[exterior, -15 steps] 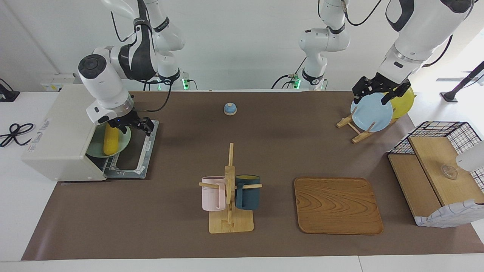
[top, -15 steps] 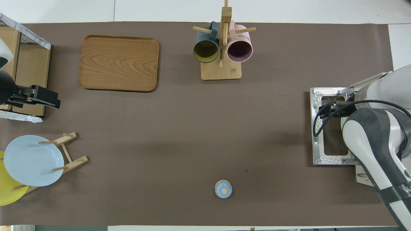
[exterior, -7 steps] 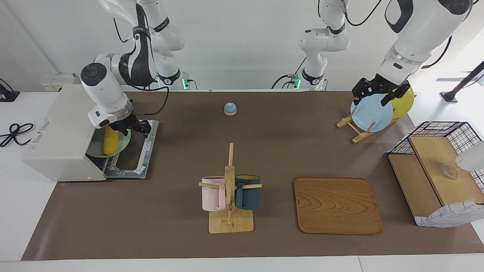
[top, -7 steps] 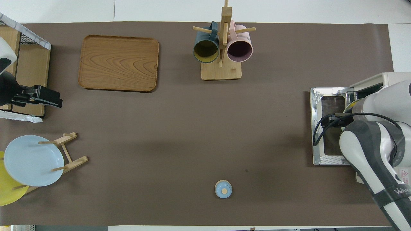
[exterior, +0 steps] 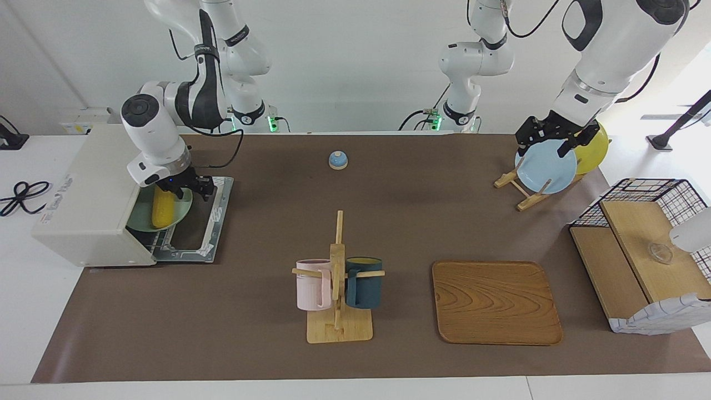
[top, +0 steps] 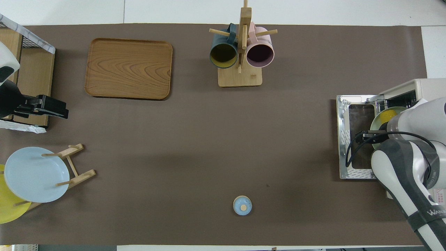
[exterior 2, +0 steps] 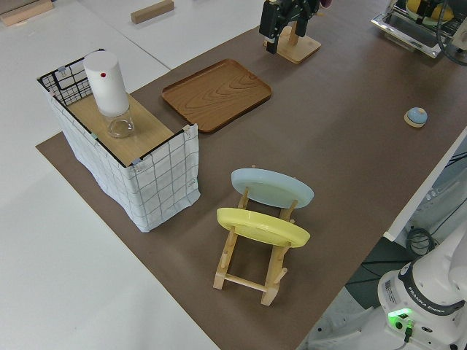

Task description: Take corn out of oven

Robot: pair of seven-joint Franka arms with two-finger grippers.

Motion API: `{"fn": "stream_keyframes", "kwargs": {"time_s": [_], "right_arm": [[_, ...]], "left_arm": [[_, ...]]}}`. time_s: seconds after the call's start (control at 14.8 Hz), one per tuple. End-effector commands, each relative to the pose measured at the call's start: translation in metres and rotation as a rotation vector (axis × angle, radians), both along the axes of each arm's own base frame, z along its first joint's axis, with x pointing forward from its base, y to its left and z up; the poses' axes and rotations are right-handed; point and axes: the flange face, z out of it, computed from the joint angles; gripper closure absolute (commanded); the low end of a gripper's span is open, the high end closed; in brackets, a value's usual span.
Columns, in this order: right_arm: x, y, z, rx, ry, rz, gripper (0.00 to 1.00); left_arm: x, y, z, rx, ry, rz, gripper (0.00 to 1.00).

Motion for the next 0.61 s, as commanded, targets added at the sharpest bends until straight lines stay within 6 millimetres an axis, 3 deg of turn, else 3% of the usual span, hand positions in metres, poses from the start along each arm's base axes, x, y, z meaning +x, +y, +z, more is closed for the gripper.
{"fn": "stream_keyframes", "kwargs": {"time_s": [0.0, 0.07, 0.27, 0.54], "right_arm": [[-0.01, -0.006, 0.0, -0.01, -0.008, 0.023, 0.34], [-0.011, -0.007, -0.001, -0.01, -0.01, 0.022, 0.35], [-0.016, -0.006, -0.003, -0.011, -0.005, 0.023, 0.49], [-0.024, -0.005, -0.012, -0.014, -0.029, 0.031, 0.53]], "left_arm": [[-0.008, 0.004, 0.0, 0.006, -0.018, 0.001, 0.0], [-0.008, 0.004, 0.0, 0.006, -0.018, 0.001, 0.0], [-0.008, 0.003, 0.0, 0.004, -0.018, -0.001, 0.0], [-0.008, 0.003, 0.0, 0.006, -0.017, -0.001, 0.0]]}}
